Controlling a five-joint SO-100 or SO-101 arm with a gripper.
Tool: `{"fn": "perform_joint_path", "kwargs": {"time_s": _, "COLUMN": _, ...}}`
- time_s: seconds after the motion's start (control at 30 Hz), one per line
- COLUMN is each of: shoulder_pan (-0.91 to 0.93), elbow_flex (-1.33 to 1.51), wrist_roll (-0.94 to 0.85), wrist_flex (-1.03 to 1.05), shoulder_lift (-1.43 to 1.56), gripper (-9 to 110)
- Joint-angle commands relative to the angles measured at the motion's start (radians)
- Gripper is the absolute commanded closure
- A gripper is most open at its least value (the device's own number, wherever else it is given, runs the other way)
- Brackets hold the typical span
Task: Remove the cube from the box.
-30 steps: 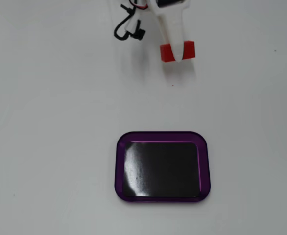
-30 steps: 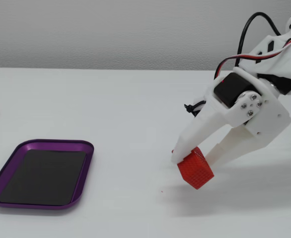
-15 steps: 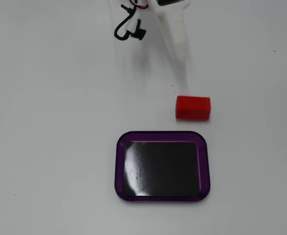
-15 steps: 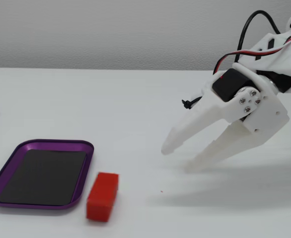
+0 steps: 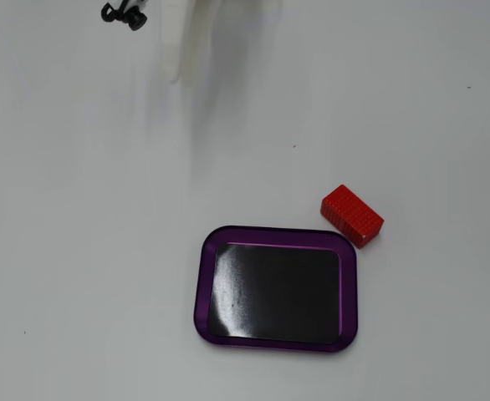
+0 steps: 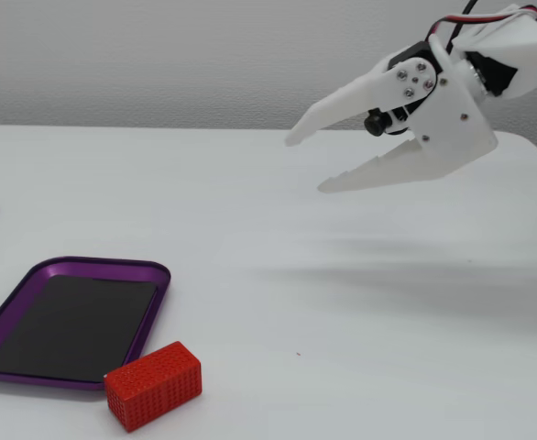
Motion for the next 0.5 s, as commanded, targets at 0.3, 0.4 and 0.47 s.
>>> {"fn": "perform_joint_path", "kwargs": {"time_s": 0.3, "shoulder_pan": -0.034, "elbow_flex": 0.298, "wrist_roll": 0.018, "wrist_flex": 0.172, "shoulder_lift": 0.514, "gripper": 87}}
{"fn": "perform_joint_path", "kwargs": {"time_s": 0.4, "shoulder_pan": -0.038, "elbow_flex": 0.275, "wrist_roll": 0.080, "wrist_flex": 0.206, "shoulder_lift": 0.471, "gripper": 95}}
{"fn": "perform_joint_path", "kwargs": {"time_s": 0.47, "shoulder_pan": -0.038, "elbow_flex": 0.272, "wrist_roll": 0.140, "wrist_flex": 0.204, "shoulder_lift": 0.459, "gripper": 103}}
